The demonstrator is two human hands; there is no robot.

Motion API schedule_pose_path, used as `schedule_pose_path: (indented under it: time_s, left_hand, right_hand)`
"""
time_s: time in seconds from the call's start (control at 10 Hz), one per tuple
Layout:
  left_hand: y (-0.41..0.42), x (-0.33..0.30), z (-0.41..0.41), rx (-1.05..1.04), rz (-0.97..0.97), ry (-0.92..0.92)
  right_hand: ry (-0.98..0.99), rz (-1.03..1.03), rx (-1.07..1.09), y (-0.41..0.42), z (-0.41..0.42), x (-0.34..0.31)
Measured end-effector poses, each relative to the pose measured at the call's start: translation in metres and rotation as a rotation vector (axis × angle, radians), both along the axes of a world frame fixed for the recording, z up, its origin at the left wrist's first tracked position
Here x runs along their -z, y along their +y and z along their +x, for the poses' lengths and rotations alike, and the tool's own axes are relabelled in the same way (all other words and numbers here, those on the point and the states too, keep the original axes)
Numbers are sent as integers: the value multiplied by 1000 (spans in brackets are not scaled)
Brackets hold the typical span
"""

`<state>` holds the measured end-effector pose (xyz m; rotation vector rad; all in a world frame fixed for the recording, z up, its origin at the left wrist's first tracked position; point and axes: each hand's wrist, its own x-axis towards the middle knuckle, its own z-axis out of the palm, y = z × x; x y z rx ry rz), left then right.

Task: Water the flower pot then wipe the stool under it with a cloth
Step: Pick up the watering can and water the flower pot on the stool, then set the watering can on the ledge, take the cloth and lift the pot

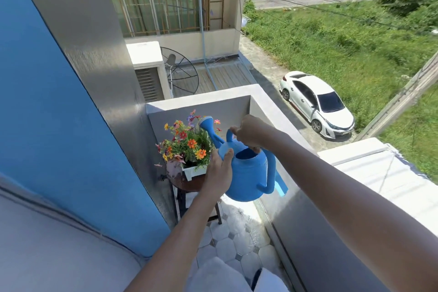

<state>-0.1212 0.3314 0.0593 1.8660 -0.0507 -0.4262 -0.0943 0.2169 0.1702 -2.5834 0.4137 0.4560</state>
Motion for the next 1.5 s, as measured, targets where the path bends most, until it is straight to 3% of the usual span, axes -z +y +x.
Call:
schedule_pose_path:
  time_s: [0.4, 0.6, 0.7, 0.9, 1.1, 1.5]
  left_hand:
    - [-32, 7, 22, 59, -6, -86]
    - [-83, 23, 41, 165, 69, -147]
    - [-122, 24, 47, 215, 54, -167]
    - [-205, 39, 51, 321, 11, -108]
    - [-287, 73, 66, 452, 13, 7]
    - [-354, 108, 87, 523, -111, 218]
  right_hand:
    - [-123, 331, 171, -50, -3, 38]
    - [-259, 520, 434, -97, -12, 61]
    - [-326, 721, 636, -128, -16, 70]
    - [-392, 1017, 931, -197, -23, 77]
    - [-393, 1103, 1109, -267, -26, 90]
    - [-333, 1327, 1228, -329, -26, 134]
